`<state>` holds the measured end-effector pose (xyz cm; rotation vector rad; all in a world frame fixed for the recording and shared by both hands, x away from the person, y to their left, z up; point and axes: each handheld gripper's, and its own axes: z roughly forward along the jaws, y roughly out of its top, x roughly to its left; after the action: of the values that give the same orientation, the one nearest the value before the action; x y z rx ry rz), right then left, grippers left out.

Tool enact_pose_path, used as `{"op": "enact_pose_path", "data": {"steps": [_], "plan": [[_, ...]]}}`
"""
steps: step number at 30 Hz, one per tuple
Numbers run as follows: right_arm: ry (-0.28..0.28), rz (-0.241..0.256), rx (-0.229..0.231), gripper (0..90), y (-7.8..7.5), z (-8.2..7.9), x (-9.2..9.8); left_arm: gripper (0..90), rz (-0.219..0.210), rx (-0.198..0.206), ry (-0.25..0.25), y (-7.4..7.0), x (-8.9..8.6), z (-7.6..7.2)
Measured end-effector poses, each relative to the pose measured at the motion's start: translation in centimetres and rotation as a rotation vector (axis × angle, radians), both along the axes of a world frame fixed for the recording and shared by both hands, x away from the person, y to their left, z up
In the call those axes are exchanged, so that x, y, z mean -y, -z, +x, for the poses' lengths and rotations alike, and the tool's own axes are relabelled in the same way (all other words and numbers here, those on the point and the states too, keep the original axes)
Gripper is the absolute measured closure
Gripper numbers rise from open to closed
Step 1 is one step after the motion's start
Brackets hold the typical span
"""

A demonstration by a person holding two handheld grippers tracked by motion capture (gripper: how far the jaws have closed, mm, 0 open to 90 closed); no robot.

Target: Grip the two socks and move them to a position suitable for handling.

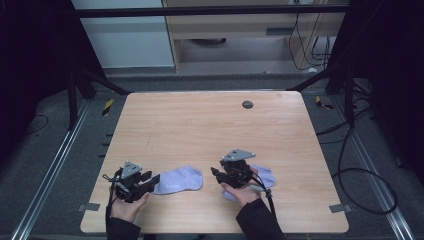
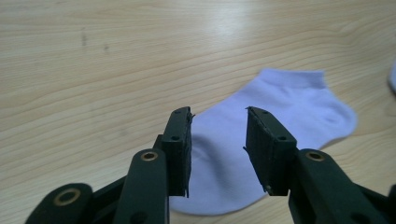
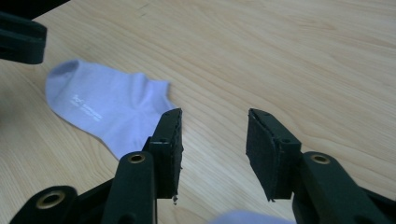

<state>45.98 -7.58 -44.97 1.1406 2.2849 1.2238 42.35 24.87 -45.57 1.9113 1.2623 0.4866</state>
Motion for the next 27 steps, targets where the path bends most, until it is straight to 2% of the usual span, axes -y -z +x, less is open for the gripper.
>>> {"op": "enact_pose_path", "data": {"steps": [8,12,18,22,27], "plan": [[0.063,-0.002,0.023,51.3,-0.8,-1.1,5.9,57.9,-0.015,0.011,0.1,-0.9,4.1,-0.8],[0.082,-0.014,0.034,50.8,-0.4,-1.8,8.3,58.0,-0.011,0.007,0.137,-0.7,6.1,-0.8],[0.124,-0.026,0.035,50.8,0.6,-2.5,11.8,57.3,0.026,0.005,0.19,-0.2,9.4,-0.6],[0.143,-0.023,0.027,50.8,1.0,-2.9,13.3,57.3,0.04,0.001,0.215,0.2,11.1,-0.5],[0.159,-0.027,0.026,50.7,1.4,-3.0,14.5,57.2,0.055,-0.006,0.233,0.8,12.8,-0.3]]}}
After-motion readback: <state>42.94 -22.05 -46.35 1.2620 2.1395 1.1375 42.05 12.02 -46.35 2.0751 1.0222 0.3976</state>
